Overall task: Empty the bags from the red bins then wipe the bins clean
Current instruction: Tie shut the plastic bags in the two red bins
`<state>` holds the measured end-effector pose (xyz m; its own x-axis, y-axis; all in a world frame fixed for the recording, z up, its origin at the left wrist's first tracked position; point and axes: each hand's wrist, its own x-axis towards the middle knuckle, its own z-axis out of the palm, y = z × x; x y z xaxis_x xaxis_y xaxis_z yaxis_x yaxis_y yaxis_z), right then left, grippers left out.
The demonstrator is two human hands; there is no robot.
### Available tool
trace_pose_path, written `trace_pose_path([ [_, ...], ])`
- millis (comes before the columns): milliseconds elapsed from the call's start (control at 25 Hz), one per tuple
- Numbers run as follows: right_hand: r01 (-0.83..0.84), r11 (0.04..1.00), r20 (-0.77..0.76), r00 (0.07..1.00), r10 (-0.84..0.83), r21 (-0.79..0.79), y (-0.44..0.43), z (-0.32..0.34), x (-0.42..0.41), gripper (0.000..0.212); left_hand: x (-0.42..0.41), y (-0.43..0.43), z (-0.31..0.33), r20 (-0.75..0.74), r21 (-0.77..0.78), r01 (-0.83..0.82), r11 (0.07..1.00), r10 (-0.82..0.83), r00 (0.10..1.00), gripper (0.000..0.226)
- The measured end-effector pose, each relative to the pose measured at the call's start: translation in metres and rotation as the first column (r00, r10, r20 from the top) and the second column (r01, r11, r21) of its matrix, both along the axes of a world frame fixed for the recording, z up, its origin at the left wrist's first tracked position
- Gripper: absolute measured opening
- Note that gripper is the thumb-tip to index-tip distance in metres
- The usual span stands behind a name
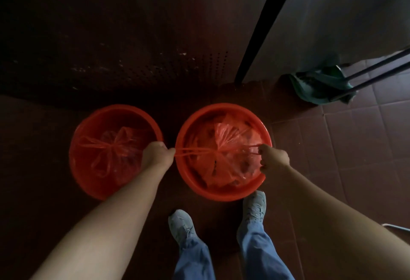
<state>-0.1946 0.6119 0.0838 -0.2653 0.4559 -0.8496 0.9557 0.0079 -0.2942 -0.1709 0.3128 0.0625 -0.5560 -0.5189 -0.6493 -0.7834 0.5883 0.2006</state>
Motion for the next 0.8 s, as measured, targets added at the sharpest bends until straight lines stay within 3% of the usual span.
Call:
trace_pose_path([
  [120,0.206,0.978,0.016,0.978,-0.206,-0.035,0.002,-0.025,0.006,0.015,0.002,0.0,-0.023,-0.011,-0.036,-0.058,0.998,0.057,0.998,0.021],
  [320,0.192,0.958,-0.114,0.969,-0.22,-0.214,0.005,-0.017,-0.013,0.009,-0.003,0.009,-0.021,-0.123,0.079,-0.137,0.987,0.146,0.982,0.016],
  [400,0.162,0.92,-0.188,0.952,-0.24,-0.357,0.001,0.001,-0.025,0.009,-0.012,0.016,-0.005,-0.179,0.241,-0.116,0.963,0.162,0.97,0.018],
  [520,-0.051,0.87,-0.262,0.961,-0.092,-0.491,-0.016,0.032,-0.034,0.019,-0.024,0.03,0.032,-0.133,0.654,-0.188,0.733,0.356,0.925,0.025],
  [640,-0.22,0.833,-0.299,0.952,0.069,-0.508,-0.034,0.045,-0.034,0.028,-0.03,0.042,0.066,-0.002,0.839,-0.196,0.507,0.364,0.931,0.024],
  [800,-0.58,0.735,-0.388,0.805,0.45,-0.351,-0.05,0.049,-0.028,0.044,-0.029,0.054,0.078,0.079,0.838,-0.213,0.503,0.275,0.958,0.023],
])
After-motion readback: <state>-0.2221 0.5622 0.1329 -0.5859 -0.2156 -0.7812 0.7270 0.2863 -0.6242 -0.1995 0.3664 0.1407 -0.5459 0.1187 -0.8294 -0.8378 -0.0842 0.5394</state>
